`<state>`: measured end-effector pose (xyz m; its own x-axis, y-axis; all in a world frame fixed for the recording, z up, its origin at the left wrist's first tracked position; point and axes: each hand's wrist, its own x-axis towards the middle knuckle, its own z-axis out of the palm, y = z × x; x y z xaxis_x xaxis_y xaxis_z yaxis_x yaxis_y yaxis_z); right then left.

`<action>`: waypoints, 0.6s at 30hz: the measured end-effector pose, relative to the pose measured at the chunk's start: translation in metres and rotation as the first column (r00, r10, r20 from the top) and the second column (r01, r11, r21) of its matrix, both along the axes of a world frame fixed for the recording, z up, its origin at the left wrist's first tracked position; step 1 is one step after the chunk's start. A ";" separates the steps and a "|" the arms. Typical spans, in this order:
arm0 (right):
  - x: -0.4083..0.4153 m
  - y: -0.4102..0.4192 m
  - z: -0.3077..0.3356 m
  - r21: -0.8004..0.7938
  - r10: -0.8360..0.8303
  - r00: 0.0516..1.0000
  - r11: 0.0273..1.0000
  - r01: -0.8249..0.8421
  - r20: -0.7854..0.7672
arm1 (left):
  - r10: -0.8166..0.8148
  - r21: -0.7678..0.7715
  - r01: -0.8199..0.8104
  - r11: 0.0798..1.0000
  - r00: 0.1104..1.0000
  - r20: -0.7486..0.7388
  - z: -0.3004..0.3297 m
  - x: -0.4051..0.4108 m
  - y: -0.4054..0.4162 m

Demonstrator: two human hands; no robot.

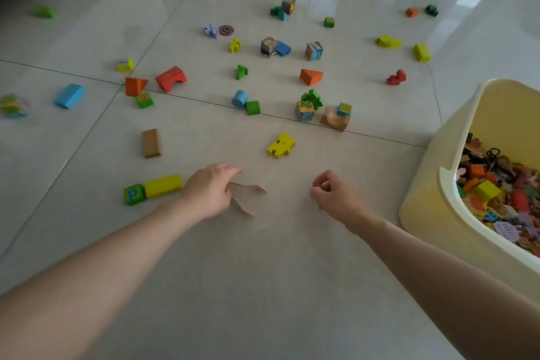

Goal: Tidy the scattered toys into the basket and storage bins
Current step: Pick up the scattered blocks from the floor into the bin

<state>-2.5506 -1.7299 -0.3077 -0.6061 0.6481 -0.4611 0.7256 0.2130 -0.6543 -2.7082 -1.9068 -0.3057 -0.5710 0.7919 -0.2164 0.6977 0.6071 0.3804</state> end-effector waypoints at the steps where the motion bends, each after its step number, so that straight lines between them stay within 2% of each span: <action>1: -0.006 -0.005 0.004 -0.136 -0.090 0.993 0.988 0.080 -0.070 | -0.099 -0.080 0.095 0.992 0.994 -0.048 -0.003 0.002 0.002; 2: -0.012 -0.009 0.007 -0.236 -0.148 0.982 0.965 0.118 -0.115 | -0.192 -0.175 0.174 0.969 0.977 -0.095 -0.005 0.004 0.003; 4: -0.020 -0.015 0.013 -0.336 -0.178 0.970 0.935 0.115 -0.164 | -0.319 -0.324 0.265 0.908 0.940 -0.125 -0.012 0.013 0.008; 6: -0.028 -0.022 0.018 -0.379 -0.189 0.963 0.919 0.104 -0.194 | -0.360 -0.395 0.269 0.879 0.916 -0.177 -0.020 0.019 0.009; 9: -0.037 -0.029 0.019 -0.393 -0.211 0.954 0.913 0.115 -0.212 | -0.259 -0.202 0.193 0.960 0.887 -0.383 -0.030 0.014 -0.006; 11: -0.041 -0.033 0.019 -0.397 -0.214 0.952 0.911 0.113 -0.220 | -0.228 -0.126 0.190 0.974 0.851 -0.473 -0.037 0.008 -0.018; 18: -0.043 -0.044 0.011 -0.422 -0.226 0.951 0.899 0.120 -0.212 | -0.045 -0.016 0.042 0.999 0.894 -0.446 -0.048 0.013 -0.034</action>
<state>-2.5937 -1.7735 -0.2971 -0.6303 0.5463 -0.5516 0.5285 -0.2186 -0.8203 -2.6953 -1.9407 -0.3538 -0.5737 0.8177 0.0482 0.8190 0.5734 0.0198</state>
